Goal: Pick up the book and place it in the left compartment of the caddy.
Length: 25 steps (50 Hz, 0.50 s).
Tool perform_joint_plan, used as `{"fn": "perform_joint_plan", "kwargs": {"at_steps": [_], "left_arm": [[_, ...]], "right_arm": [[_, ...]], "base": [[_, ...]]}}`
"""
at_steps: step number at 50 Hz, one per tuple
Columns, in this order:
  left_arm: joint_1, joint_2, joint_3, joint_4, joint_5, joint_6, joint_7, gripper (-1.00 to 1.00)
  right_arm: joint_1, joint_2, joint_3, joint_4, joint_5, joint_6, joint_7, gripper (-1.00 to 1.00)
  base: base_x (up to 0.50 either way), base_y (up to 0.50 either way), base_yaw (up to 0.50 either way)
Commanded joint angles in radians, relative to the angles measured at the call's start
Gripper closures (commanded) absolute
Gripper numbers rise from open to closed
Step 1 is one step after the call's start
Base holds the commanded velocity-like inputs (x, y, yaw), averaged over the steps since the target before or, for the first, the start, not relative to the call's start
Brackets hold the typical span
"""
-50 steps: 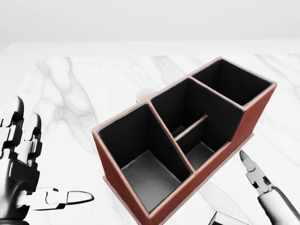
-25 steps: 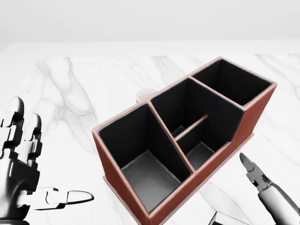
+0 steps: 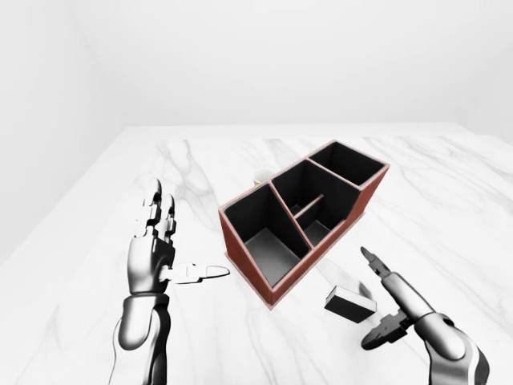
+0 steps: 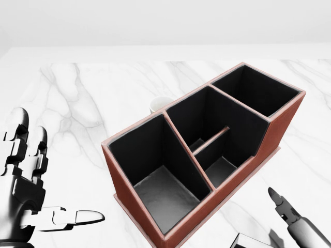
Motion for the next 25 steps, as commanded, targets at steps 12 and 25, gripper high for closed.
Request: {"fn": "perform_joint_plan", "kwargs": {"at_steps": [12, 25], "left_arm": [[-0.002, 0.001, 0.0, 0.006, 0.001, 0.0, 0.001, -1.0], [-0.002, 0.0, -0.006, 0.012, 0.006, 0.0, 0.004, -1.0]], "right_arm": [[-0.028, -0.027, 0.001, 0.065, -0.039, 0.0, 0.0, -1.0], [-0.041, -0.042, 0.035, 0.086, -0.065, 0.0, 0.0, -1.0]], "base": [[0.0, 0.0, 0.0], [0.0, 0.0, 0.0]]}}
